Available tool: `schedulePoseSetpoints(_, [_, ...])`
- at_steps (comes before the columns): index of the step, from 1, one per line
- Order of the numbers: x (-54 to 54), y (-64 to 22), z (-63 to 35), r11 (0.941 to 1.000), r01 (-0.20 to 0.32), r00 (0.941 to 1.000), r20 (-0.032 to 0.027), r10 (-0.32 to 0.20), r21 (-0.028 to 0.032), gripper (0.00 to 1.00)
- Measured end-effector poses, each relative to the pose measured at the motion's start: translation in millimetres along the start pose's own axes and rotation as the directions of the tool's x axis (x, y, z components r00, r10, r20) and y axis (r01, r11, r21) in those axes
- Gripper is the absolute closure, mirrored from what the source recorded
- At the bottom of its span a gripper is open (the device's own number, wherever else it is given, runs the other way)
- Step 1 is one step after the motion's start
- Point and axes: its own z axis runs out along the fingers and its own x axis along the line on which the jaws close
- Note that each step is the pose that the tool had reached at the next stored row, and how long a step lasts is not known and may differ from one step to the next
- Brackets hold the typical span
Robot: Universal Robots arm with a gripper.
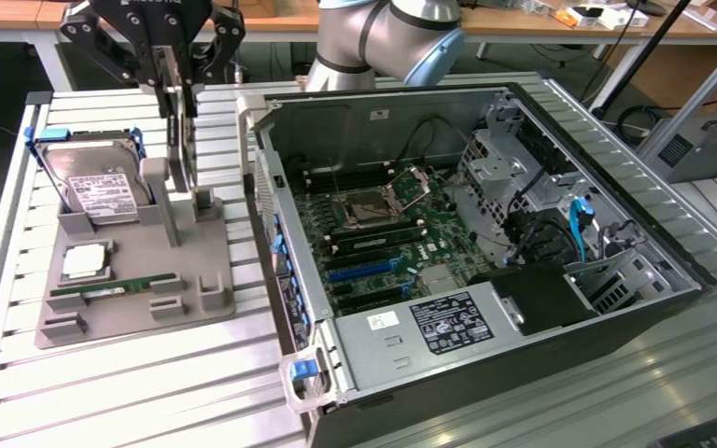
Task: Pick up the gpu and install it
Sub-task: 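Pick up the gpu and move the gpu toward the slot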
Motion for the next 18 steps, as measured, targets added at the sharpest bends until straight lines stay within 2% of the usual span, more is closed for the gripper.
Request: schedulePoseSetpoints(18, [-0.1,0.5,-6.7,1.0000,0.000,1.0000,-0.0006,0.000,-0.0081,0.73])
